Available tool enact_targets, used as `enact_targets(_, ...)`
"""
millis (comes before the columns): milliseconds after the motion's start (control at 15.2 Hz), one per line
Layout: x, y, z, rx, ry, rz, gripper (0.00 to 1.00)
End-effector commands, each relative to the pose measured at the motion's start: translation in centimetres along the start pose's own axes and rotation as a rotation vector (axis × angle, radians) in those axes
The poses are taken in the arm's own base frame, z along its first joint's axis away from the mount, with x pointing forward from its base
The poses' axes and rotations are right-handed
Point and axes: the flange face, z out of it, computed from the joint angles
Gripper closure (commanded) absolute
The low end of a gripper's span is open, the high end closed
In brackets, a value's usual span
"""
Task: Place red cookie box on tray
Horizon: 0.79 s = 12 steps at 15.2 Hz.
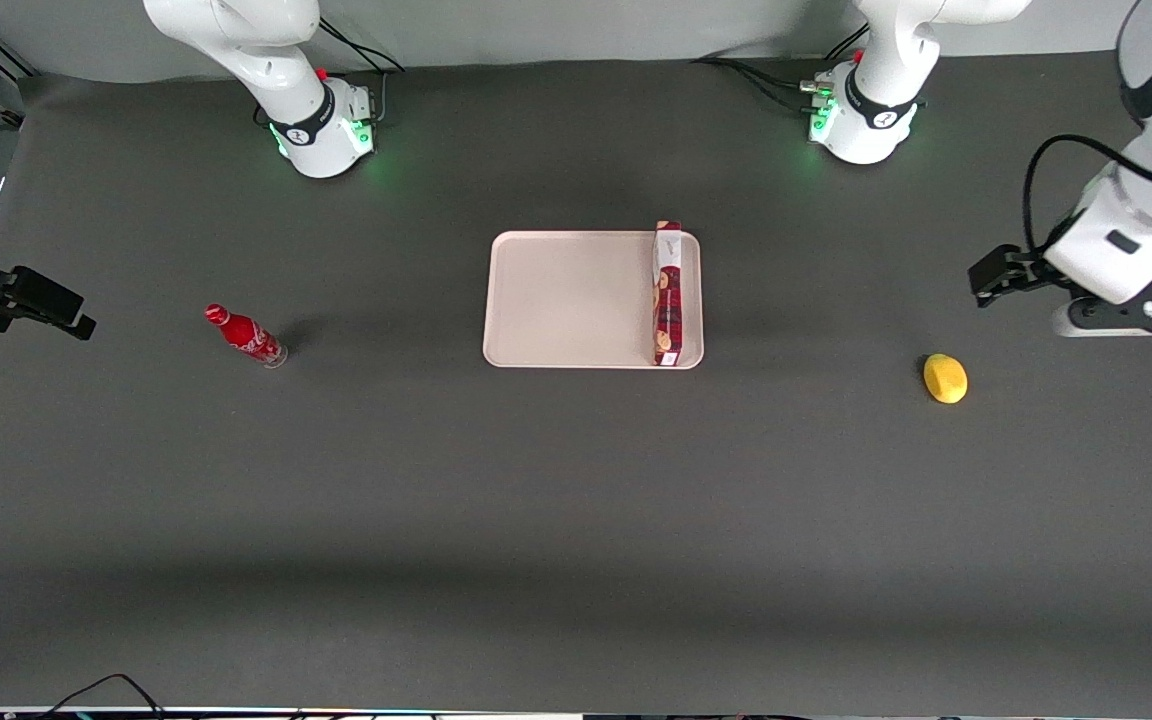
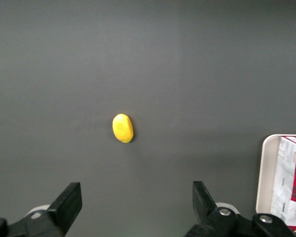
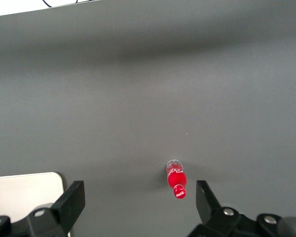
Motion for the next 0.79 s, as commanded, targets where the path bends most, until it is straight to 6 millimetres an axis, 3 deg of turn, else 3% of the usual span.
enact_targets(0, -1.8, -1.4, 0.3, -0.008, 0.005, 0.01, 0.0)
enact_targets(132, -1.9, -1.4, 0.5, -0.022, 0.024, 0.005, 0.0)
enact_targets(329, -4.5, -1.8, 0.4, -0.052, 0.05, -0.007, 0.0)
enact_targets(461, -4.3, -1.9, -0.1, -0.058, 0.057, -0.01, 0.0)
enact_targets(592, -4.0, -3.3, 0.1, -0.061, 0.053, -0.039, 0.0)
enact_targets(724, -4.0, -3.1, 0.0, -0.063, 0.057, -0.015, 0.0)
